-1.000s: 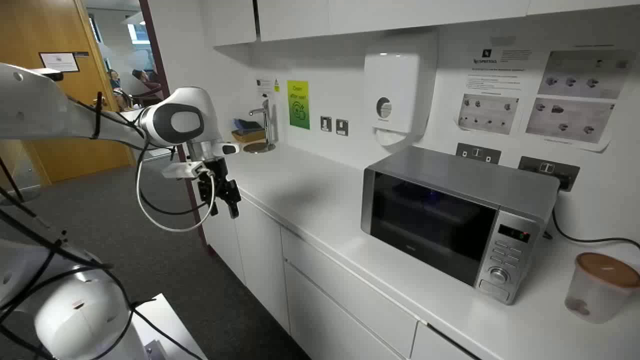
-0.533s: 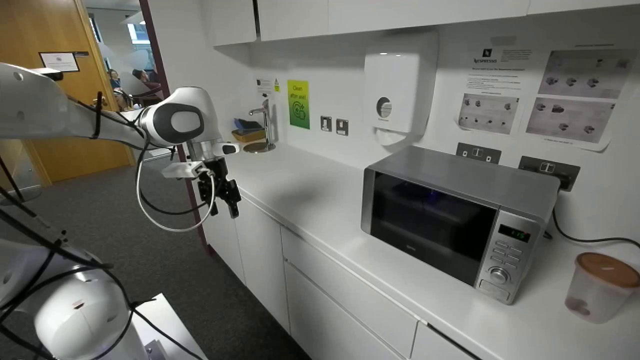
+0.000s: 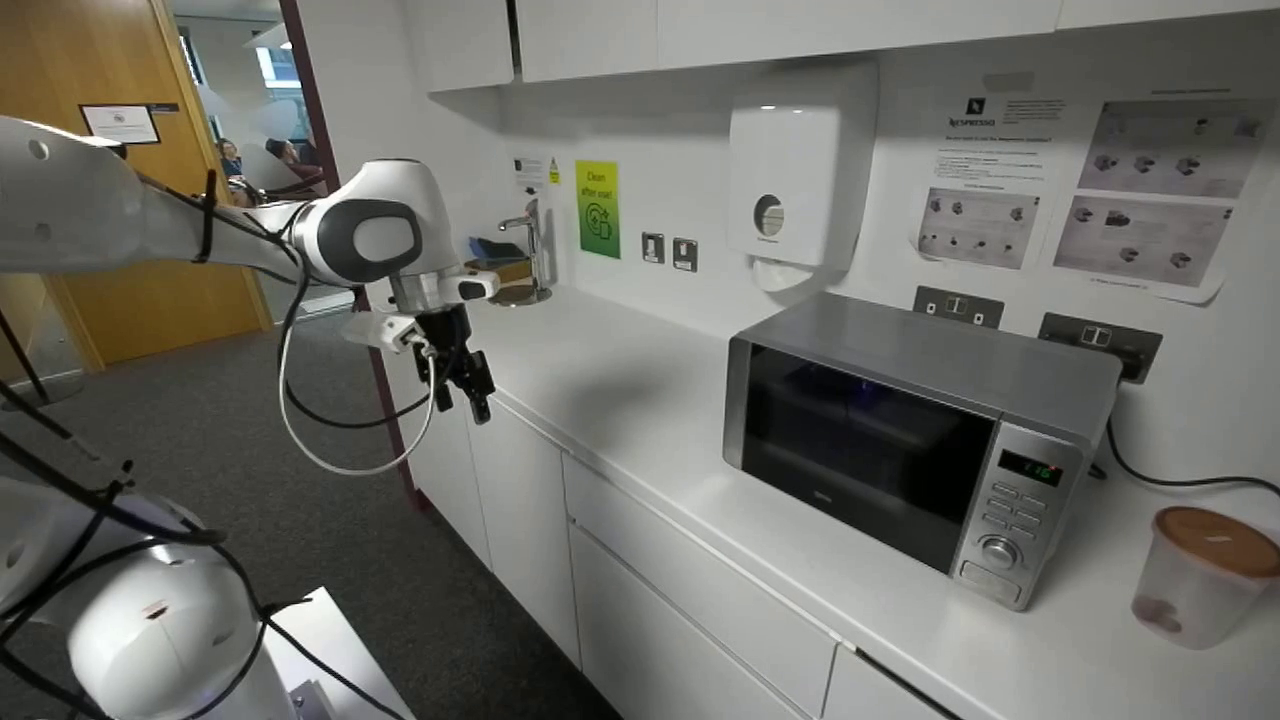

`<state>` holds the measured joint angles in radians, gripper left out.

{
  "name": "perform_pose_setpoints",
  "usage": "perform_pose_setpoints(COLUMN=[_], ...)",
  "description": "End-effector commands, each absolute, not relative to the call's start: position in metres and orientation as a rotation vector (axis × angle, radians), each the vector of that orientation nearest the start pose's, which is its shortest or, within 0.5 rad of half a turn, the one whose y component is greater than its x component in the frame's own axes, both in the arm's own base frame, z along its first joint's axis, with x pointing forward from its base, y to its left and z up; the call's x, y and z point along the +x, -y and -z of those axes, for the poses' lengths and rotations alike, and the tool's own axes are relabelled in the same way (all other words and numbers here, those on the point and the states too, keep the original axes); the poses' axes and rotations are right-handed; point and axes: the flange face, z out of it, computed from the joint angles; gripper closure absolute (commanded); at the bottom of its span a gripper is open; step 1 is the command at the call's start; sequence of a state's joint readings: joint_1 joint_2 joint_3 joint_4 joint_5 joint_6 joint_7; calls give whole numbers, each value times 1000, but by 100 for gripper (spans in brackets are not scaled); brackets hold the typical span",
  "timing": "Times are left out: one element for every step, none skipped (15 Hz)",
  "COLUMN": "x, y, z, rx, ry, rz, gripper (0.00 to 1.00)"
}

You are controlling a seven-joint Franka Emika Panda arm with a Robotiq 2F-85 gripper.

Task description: Press the second left microwave button

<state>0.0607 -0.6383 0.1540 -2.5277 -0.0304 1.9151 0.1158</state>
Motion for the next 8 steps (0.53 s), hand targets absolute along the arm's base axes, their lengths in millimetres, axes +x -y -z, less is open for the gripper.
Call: perform_pose_setpoints(x=[386, 394, 401, 408, 415, 421, 403, 409], y=[-14, 6, 24, 40, 49, 55, 47, 54], z=[-516, -523, -530, -537, -543, -547, -537, -540], rx=[-3133, -3104, -3076, -3041, -3001, -2952, -3018, -2993], ry=[-120, -199, -281, -357, -420, -476, -376, -410], rz=[135, 161, 195, 234, 275, 317, 264, 284], gripper=[0, 0, 0, 0, 0, 0, 0, 0])
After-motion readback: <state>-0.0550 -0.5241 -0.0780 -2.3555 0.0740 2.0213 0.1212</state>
